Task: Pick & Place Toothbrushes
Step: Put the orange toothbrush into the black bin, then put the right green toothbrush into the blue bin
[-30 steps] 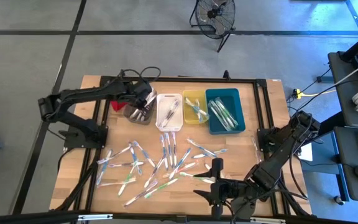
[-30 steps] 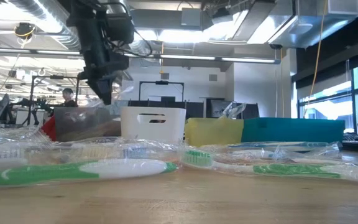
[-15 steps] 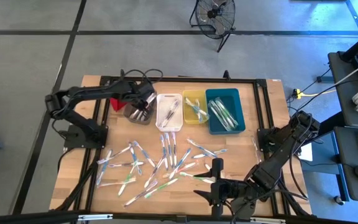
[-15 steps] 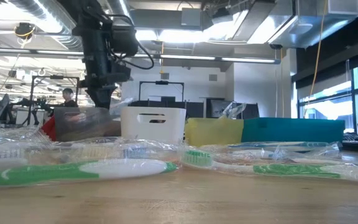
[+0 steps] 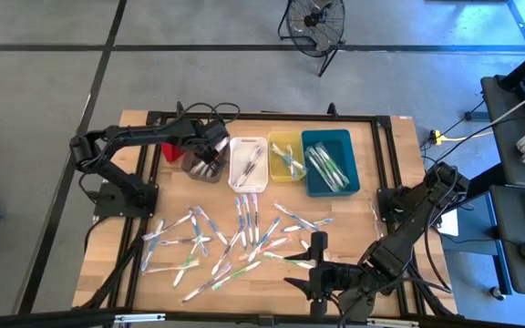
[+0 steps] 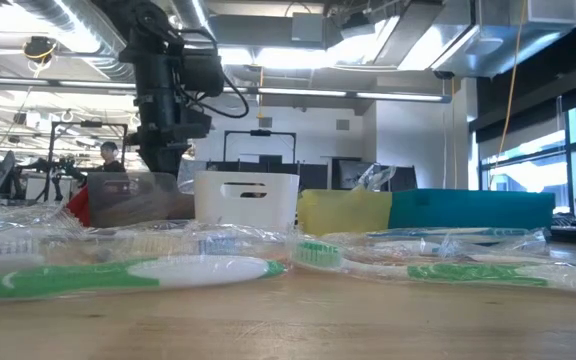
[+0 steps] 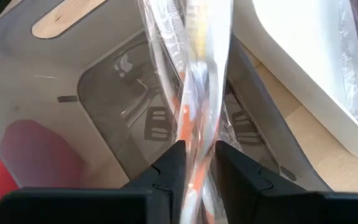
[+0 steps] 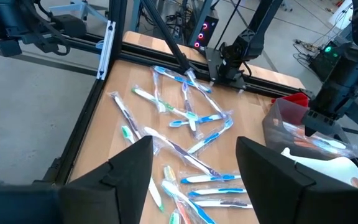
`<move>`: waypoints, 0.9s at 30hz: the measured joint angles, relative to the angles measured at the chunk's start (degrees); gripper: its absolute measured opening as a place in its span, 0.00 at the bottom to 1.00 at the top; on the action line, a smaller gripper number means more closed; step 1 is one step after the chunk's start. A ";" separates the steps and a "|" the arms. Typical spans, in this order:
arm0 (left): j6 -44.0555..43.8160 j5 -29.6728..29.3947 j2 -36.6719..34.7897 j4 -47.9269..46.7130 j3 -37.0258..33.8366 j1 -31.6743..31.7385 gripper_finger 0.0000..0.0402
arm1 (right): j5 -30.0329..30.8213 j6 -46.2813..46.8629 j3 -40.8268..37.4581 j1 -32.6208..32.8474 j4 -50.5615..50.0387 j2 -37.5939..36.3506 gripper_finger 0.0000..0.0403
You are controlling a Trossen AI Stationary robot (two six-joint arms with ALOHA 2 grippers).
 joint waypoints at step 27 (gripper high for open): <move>-1.20 -0.26 -0.07 -13.92 13.09 -1.85 0.48 | -3.25 0.00 0.00 0.00 -1.73 0.00 0.58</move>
